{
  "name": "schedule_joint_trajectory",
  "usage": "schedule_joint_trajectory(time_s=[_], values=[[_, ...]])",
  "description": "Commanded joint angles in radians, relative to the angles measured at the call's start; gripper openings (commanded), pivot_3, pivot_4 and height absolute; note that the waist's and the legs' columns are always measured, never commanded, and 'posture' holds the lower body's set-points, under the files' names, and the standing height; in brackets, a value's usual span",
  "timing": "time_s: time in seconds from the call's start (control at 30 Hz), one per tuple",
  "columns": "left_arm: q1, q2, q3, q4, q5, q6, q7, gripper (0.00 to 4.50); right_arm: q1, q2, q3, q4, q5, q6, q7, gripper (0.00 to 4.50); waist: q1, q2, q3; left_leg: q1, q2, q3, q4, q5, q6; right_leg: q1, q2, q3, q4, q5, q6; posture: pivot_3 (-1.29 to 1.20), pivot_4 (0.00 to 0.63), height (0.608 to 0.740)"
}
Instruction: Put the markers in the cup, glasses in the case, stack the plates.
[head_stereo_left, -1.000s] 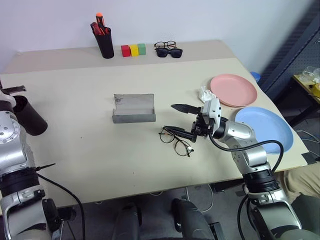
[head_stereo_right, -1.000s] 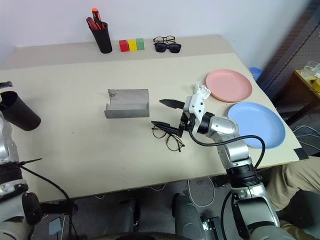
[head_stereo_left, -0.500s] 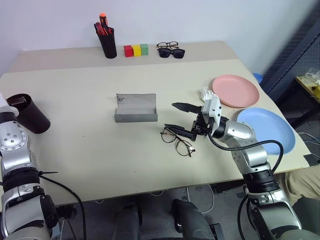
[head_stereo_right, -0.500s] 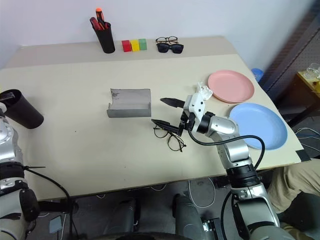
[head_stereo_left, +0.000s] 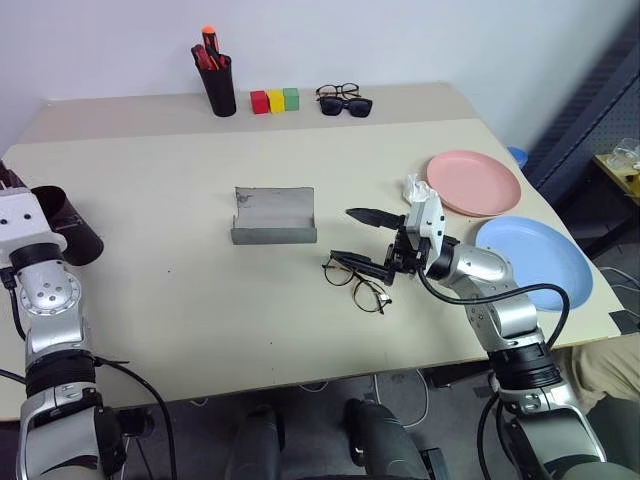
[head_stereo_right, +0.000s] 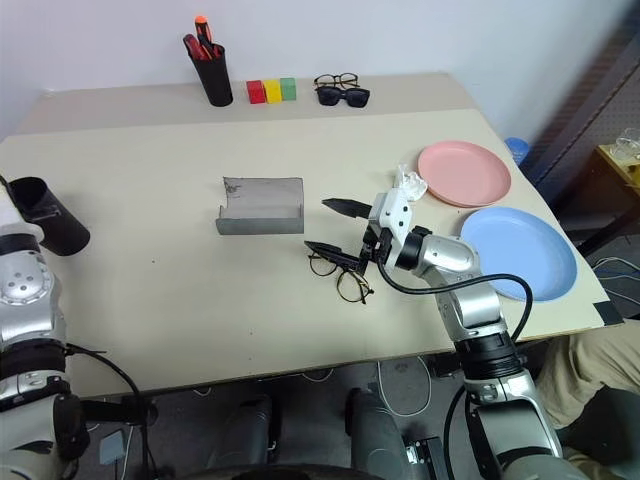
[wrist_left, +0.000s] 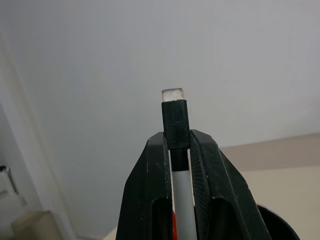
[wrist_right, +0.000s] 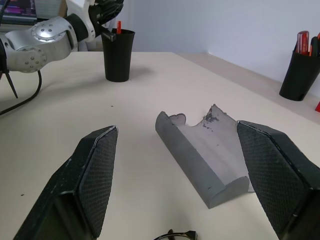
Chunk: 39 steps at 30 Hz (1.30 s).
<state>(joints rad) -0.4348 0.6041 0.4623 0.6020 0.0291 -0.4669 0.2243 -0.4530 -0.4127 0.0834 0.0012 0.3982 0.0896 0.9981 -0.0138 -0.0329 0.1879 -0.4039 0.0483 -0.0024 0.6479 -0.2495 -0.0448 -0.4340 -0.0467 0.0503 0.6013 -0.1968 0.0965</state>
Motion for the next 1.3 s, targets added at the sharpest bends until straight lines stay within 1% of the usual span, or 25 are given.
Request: schedule_joint_trajectory(time_s=[0.03,0.17,0.27,0.3,0.4,0.43,0.47,0.5,0.53,0.57,0.6,0.63,0.7,0.77,0.8,0.9,0.93,1.0,1.03,1.07,1.17,1.3], values=[[0.008,0.002,0.004,-0.062,-0.011,0.009,0.003,0.49,-0.005,-0.009,-0.027,-0.032,0.015,-0.014,0.007,3.86,0.0,0.0,0.0,0.0,0.0,0.0,0.0,0.0,0.0,0.0,0.0,0.0,0.0,0.0,0.0,0.0,0.15,0.74],[0.021,-0.01,-0.002,-0.086,-0.011,0.019,0.003,2.49,-0.006,-0.006,-0.029,-0.027,0.012,-0.016,0.01,3.86,0.0,0.0,0.0,0.0,0.0,0.0,0.0,0.0,0.0,0.0,0.0,0.0,0.001,0.0,0.0,0.0,0.15,0.74],[0.024,-0.033,0.006,-0.112,-0.041,0.013,-0.009,4.02,-0.006,-0.006,-0.031,-0.026,0.011,-0.015,0.012,3.86,0.0,0.0,0.0,0.0,0.0,0.0,0.0,0.0,0.0,0.0,0.0,0.0,0.001,0.0,0.0,0.0,0.15,0.74],[0.024,-0.042,0.005,-0.133,-0.059,0.009,-0.023,4.47,-0.006,-0.006,-0.031,-0.026,0.012,-0.014,0.012,3.86,0.0,0.0,0.0,0.0,0.0,0.0,0.0,0.0,0.0,0.0,0.0,0.0,0.001,0.0,0.0,0.0,0.15,0.74],[0.021,-0.067,0.002,-0.207,-0.107,0.045,-0.056,4.47,-0.004,-0.009,-0.033,-0.027,0.012,-0.012,0.014,3.86,0.001,0.0,0.0,0.0,0.0,0.0,0.001,0.0,0.0,0.0,0.0,0.0,0.001,0.0,0.0,0.0,0.15,0.74],[0.018,-0.078,-0.002,-0.245,-0.127,0.083,-0.067,4.47,-0.003,-0.011,-0.035,-0.026,0.012,-0.012,0.016,3.86,0.001,0.0,0.0,0.0,0.0,0.0,0.001,0.0,0.0,0.0,0.0,0.0,0.001,0.0,0.0,0.0,0.15,0.74],[0.012,-0.093,-0.015,-0.316,-0.163,0.16,-0.082,4.47,0.0,-0.015,-0.038,-0.027,0.012,-0.011,0.016,3.86,0.001,0.0,0.0,0.0,0.0,0.0,0.001,0.0,0.0,0.0,0.0,0.0,0.001,0.0,0.0,0.0,0.15,0.74],[0.006,-0.107,-0.029,-0.392,-0.197,0.246,-0.094,4.47,0.004,-0.019,-0.041,-0.031,0.012,-0.008,0.015,3.86,0.002,0.0,0.0,0.0,0.0,0.0,0.001,0.0,0.0,0.001,0.0,0.0,0.001,0.0,0.0,0.0,0.15,0.74],[-0.003,-0.1,-0.068,-0.483,-0.245,0.395,-0.14,4.47,0.013,-0.027,-0.047,-0.038,0.013,-0.003,0.012,3.86,0.002,0.0,0.0,0.0,0.0,0.0,0.001,0.0,0.0,0.001,0.0,0.0,0.001,0.0,0.0,0.0,0.15,0.74],[-0.008,-0.094,-0.094,-0.545,-0.278,0.503,-0.173,4.47,0.018,-0.032,-0.05,-0.043,0.012,-0.001,0.009,3.86,0.004,0.0,0.0,0.0,0.0,0.0,0.002,0.0,0.0,0.001,0.0,0.0,0.001,0.0,0.0,0.0,0.15,0.74],[-0.032,-0.053,-0.156,-0.617,-0.344,0.652,-0.275,4.47,0.036,-0.044,-0.059,-0.063,0.012,0.009,-0.001,3.86,0.004,0.0,0.0,0.0,0.0,-0.001,0.002,0.0,0.0,0.002,0.0,0.0,0.001,0.0,0.0,0.0,0.15,0.74],[-0.057,-0.025,-0.2,-0.665,-0.404,0.757,-0.362,4.47,0.055,-0.055,-0.067,-0.082,0.011,0.016,-0.009,3.86,0.006,-0.001,0.0,0.0,0.0,-0.001,0.002,0.0,0.0,0.002,0.0,0.0,0.001,0.0,0.0,0.0,0.15,0.74],[-0.13,0.002,-0.224,-0.703,-0.545,0.983,-0.447,4.47,0.111,-0.09,-0.087,-0.138,0.006,0.041,-0.034,3.86,0.007,-0.001,0.0,-0.001,0.0,-0.002,0.003,0.0,-0.001,0.002,0.0,0.0,0.001,-0.001,-0.001,0.0,0.15,0.74],[-0.195,0.005,-0.209,-0.68,-0.617,1.129,-0.459,4.47,0.163,-0.122,-0.104,-0.187,0.002,0.076,-0.062,3.86,-0.002,0.0,0.0,-0.001,-0.001,-0.001,0.003,0.0,-0.001,0.002,0.0,0.0,0.0,-0.002,-0.002,0.0,0.15,0.74],[-0.226,0.011,-0.213,-0.656,-0.626,1.164,-0.482,4.47,0.196,-0.141,-0.116,-0.214,-0.004,0.097,-0.08,3.86,-0.005,0.0,0.0,0.0,-0.001,-0.001,0.003,0.0,-0.001,0.003,0.0,0.001,0.0,-0.002,-0.002,0.0,0.15,0.74],[-0.283,0.055,-0.285,-0.576,-0.575,1.143,-0.625,4.47,0.287,-0.187,-0.15,-0.28,-0.032,0.135,-0.141,3.86,-0.017,0.0,0.0,0.004,-0.001,-0.001,0.0,0.0,0.0,0.003,0.001,0.001,0.002,-0.002,-0.002,0.0,0.15,0.74],[-0.305,0.101,-0.356,-0.533,-0.548,1.162,-0.727,4.47,0.321,-0.197,-0.167,-0.305,-0.031,0.149,-0.158,3.86,-0.022,0.0,0.0,0.005,0.0,-0.002,-0.001,0.0,0.0,0.003,0.002,0.001,0.002,-0.002,-0.003,0.0,0.15,0.74],[-0.381,0.191,-0.546,-0.377,-0.45,1.116,-1.034,4.47,0.405,-0.2,-0.214,-0.365,-0.026,0.173,-0.207,3.86,-0.025,0.0,0.0,0.006,0.0,-0.003,-0.001,0.0,0.0,0.002,0.003,0.001,0.006,-0.003,-0.003,0.0,0.15,0.74],[-0.43,0.214,-0.628,-0.278,-0.383,1.06,-1.147,4.47,0.446,-0.198,-0.235,-0.395,-0.026,0.177,-0.229,3.86,-0.024,0.0,0.0,0.007,0.0,-0.003,-0.001,0.0,0.0,0.002,0.003,0.001,0.008,-0.005,-0.004,0.0,0.15,0.74],[-0.475,0.223,-0.69,-0.191,-0.324,1.006,-1.226,4.47,0.476,-0.195,-0.251,-0.419,-0.023,0.182,-0.246,3.86,-0.023,0.0,0.0,0.009,0.0,-0.002,0.0,0.0,0.0,0.002,0.003,0.001,0.009,-0.008,-0.003,0.0,0.15,0.74],[-0.607,0.187,-0.79,0.056,-0.21,0.834,-1.42,4.47,0.538,-0.181,-0.277,-0.471,-0.019,0.192,-0.29,3.86,-0.027,0.0,0.0,0.009,-0.001,-0.002,0.001,0.0,0.0,0.003,0.001,0.001,0.008,-0.008,-0.004,0.0,0.15,0.74],[-0.742,0.097,-0.866,0.33,-0.07,0.637,-1.536,4.47,0.579,-0.169,-0.285,-0.499,-0.026,0.184,-0.325,3.86,-0.026,-0.001,0.0,0.004,-0.001,-0.002,0.001,0.0,0.0,0.003,0.001,0.001,0.003,-0.008,-0.004,0.0,0.15,0.74]])
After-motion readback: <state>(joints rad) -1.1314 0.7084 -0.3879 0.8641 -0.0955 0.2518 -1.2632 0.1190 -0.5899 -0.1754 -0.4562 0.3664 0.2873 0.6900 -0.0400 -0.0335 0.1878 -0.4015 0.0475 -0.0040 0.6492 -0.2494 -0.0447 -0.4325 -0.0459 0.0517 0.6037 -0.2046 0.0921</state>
